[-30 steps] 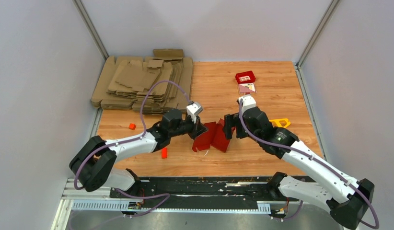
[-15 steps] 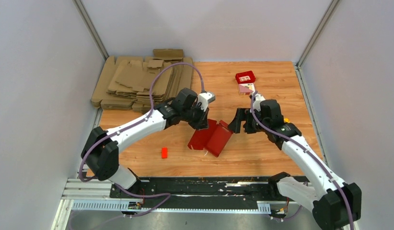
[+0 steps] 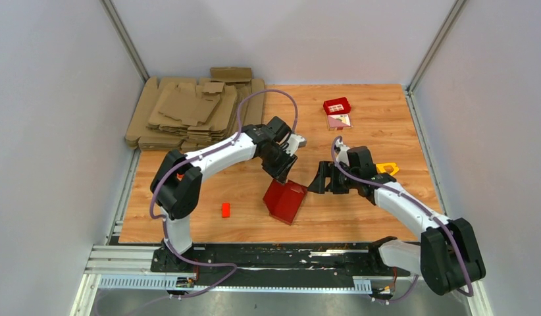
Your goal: Fold the paper box
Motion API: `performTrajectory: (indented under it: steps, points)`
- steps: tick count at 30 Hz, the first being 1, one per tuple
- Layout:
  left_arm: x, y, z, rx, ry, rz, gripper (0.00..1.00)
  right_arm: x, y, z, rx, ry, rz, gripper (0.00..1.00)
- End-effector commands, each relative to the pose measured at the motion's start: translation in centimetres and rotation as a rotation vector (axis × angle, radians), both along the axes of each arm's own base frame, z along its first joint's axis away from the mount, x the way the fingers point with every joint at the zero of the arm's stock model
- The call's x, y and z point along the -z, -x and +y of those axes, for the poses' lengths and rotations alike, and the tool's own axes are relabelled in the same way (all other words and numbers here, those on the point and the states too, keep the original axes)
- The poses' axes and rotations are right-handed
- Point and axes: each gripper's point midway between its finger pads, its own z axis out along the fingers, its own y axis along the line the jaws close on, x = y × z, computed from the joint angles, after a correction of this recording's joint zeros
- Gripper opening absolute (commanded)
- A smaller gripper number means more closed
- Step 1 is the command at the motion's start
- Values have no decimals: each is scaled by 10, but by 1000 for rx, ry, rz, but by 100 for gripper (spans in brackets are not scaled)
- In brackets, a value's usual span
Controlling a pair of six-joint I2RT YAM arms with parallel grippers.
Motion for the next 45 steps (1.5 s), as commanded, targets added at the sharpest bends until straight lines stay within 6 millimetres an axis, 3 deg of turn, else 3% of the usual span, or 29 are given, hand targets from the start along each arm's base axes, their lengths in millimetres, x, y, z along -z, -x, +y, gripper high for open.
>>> performTrajectory:
  steps: [1,7,9,13,22,29,35,39,45]
  points:
    - [-12,1,-3,50,0,-1,47,-9,-15,7,1,-38,-62,78]
    - [-35,-3,-6,34,53,-55,66,-8,-21,9,0,-37,-72,78]
    - [-49,-9,-2,-6,71,-115,76,-9,-23,9,-2,-33,-73,78]
    - [-83,-13,10,-87,124,-232,86,-10,-27,13,-17,-36,-75,77]
    - [-102,28,50,-261,287,-282,98,-7,-29,39,-125,143,-131,75]
    - [-56,76,74,-332,324,-138,96,2,-41,40,-109,238,-109,74]
    - [-16,112,84,-359,359,-5,87,19,-27,32,-99,304,-58,74]
    - [12,126,81,-377,387,85,81,26,-15,27,-98,306,-45,74]
    - [35,131,64,-372,420,127,72,29,-6,28,-111,305,-34,74]
